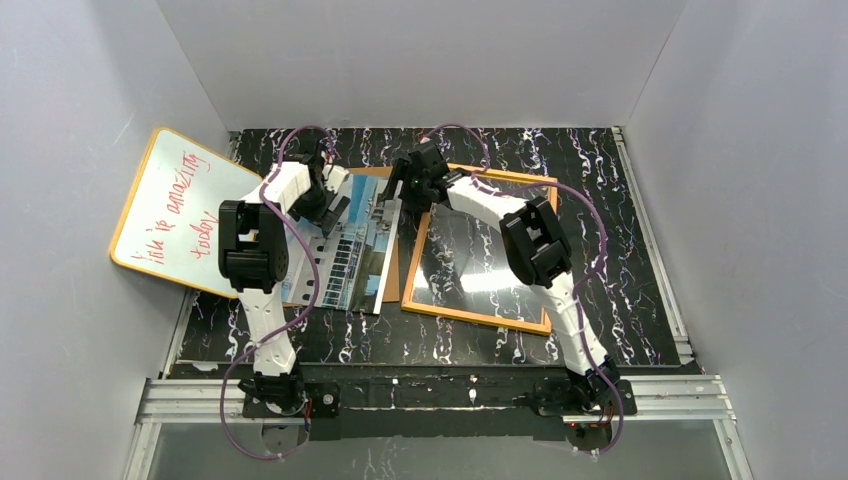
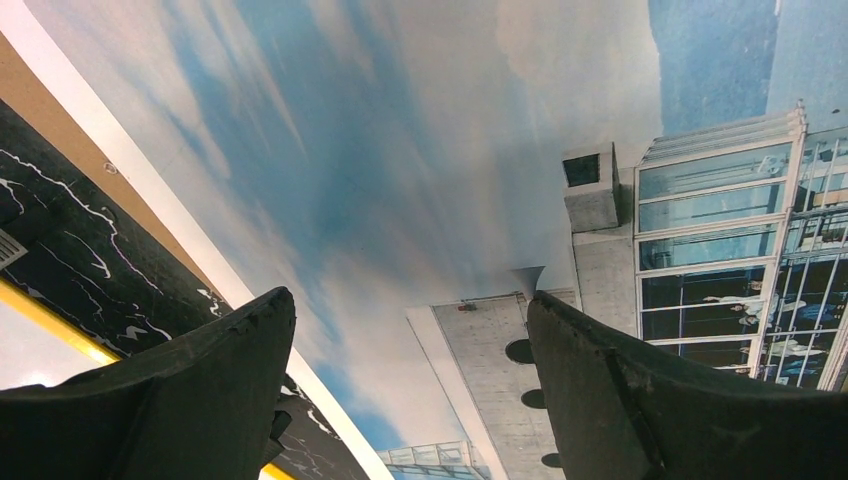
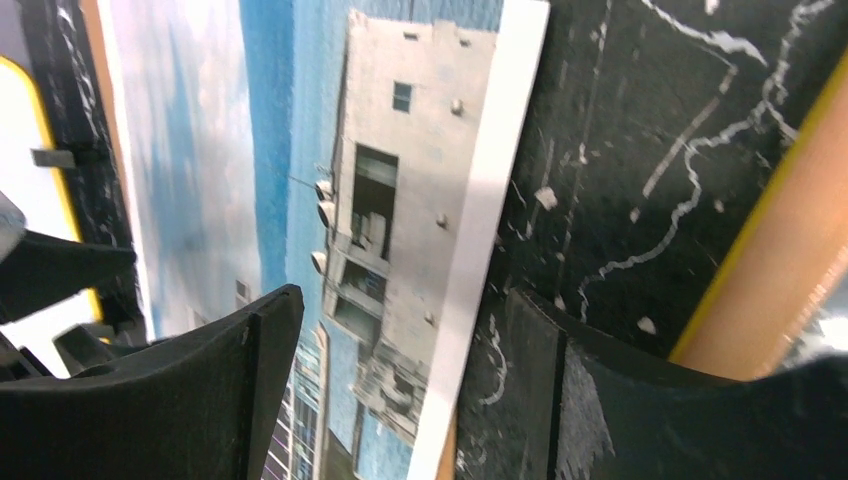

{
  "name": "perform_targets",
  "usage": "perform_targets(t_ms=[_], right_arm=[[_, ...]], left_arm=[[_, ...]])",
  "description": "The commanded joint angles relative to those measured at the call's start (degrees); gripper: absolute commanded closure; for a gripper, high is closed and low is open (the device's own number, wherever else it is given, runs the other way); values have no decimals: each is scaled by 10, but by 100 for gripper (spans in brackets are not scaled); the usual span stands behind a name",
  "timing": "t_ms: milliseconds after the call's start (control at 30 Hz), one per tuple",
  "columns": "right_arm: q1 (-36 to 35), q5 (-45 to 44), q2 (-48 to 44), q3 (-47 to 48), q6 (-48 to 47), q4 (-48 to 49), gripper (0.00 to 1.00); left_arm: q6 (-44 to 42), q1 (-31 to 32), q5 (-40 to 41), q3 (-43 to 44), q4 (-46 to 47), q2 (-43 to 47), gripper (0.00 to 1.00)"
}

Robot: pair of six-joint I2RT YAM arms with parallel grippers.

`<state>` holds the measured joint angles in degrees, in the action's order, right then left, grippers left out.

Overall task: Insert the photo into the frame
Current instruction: Pick up the photo at the center of the board.

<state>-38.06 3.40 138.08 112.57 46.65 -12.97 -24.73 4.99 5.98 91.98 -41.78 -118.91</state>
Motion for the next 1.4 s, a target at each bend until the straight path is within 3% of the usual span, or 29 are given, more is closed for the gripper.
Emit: perform_targets(t_ms=[0, 233, 467, 633, 1067, 1300, 1367], right_arm=[[-2, 5, 46, 32, 34, 6, 18], [-1, 26, 48, 29, 62, 41, 24], [0, 56, -24, -61, 96, 192, 34], [-1, 77, -53, -85, 99, 248, 38], [-7, 119, -57, -104, 78, 283, 40], [-7, 141, -15, -76, 76, 251, 39], [-7, 144, -3, -70, 77, 249, 42]], left_arm=[[-7, -2, -6, -1, -5, 21, 16], [-10, -2, -11, -2, -5, 13, 17], [-20, -2, -8, -5, -5, 10, 17], [-23, -2, -8, -6, -4, 6, 17], [-29, -2, -9, -12, -4, 2, 17], [-26, -2, -15, -2, -11, 3, 17], [-25, -2, -18, -1, -13, 6, 17]])
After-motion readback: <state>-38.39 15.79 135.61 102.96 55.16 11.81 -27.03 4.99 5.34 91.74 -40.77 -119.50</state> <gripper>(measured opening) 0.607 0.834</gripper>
